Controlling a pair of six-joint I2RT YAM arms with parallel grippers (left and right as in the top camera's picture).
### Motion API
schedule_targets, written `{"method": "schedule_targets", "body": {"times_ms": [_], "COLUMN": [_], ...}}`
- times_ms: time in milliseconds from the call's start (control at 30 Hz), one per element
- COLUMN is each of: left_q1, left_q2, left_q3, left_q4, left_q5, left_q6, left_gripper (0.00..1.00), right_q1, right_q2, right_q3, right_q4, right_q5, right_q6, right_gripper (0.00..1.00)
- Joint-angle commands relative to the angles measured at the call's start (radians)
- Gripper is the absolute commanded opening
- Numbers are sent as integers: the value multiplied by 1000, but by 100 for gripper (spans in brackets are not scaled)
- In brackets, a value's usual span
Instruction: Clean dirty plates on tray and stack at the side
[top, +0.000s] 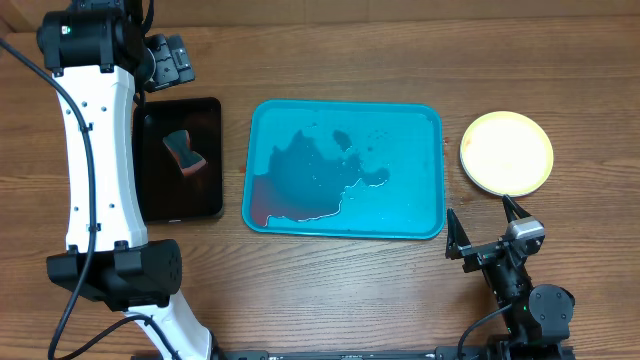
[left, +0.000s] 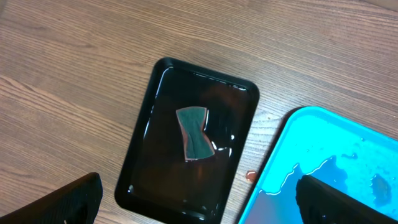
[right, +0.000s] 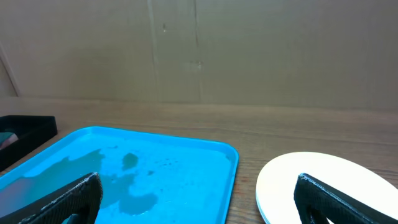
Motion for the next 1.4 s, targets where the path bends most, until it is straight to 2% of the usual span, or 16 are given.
{"method": "schedule_targets", "body": {"times_ms": [0, 200, 367, 567, 800, 1000, 1133, 1367], "left_q1": [5, 0, -51, -127, -128, -125, -125, -125], "left_q2": [8, -6, -87, -283, -542, -820, -1022, -1398], "left_q3": [8, 1, -117, -464, -892, -1324, -1571, -1890], "left_q4": [-12, 44, 301, 662, 917, 1216, 1341, 1424], "left_q5": [-3, 5, 55, 54, 65, 177, 238, 214], "left_q6": [-5, 16, 16, 100, 139, 349, 492, 526], "left_gripper": [99, 99, 100, 100, 100, 100, 100, 100], "right_q1": [6, 5, 6, 6, 6, 5, 6, 5], "right_q2": [-10, -10, -10, -10, -10, -10, -10, -10], "right_q3": [-11, -11, -11, -11, -11, -11, -11, -11], "right_q4": [6, 7, 7, 6, 6, 7, 7, 7], "right_q5": [-8, -8, -8, -8, -8, -8, -8, -8], "right_q6": [-8, -8, -8, -8, -8, -8, -8, -8], "right_gripper": [100, 100, 100, 100, 100, 100, 100, 100]}}
